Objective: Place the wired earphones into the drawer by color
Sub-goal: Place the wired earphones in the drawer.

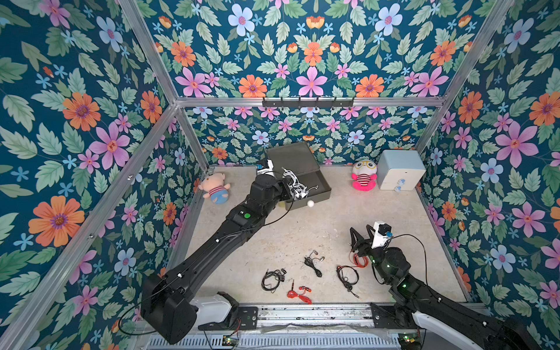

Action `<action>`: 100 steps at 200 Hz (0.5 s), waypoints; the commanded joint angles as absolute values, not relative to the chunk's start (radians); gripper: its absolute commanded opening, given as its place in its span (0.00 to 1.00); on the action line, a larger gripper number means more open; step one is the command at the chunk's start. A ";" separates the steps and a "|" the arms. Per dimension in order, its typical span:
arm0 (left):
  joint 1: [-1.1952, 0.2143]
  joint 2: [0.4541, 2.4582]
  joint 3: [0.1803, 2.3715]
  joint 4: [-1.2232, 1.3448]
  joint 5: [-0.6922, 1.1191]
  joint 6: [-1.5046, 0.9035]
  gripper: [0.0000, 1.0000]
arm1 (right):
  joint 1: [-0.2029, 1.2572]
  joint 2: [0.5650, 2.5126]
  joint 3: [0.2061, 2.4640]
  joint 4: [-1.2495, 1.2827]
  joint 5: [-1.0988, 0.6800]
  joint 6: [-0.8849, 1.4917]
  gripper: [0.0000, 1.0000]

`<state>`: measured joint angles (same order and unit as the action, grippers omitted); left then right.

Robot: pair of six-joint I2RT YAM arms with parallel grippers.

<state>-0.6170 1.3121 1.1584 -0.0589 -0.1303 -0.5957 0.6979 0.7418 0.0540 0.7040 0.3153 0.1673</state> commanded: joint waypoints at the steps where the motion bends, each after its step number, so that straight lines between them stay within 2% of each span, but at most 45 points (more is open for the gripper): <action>1: -0.611 1.360 1.192 0.014 -0.116 -0.541 0.00 | 0.698 0.741 0.051 0.718 0.316 0.177 0.79; 100: -0.601 1.604 1.317 0.098 -0.068 -0.502 0.00 | 0.698 0.713 0.046 0.705 0.332 0.168 0.79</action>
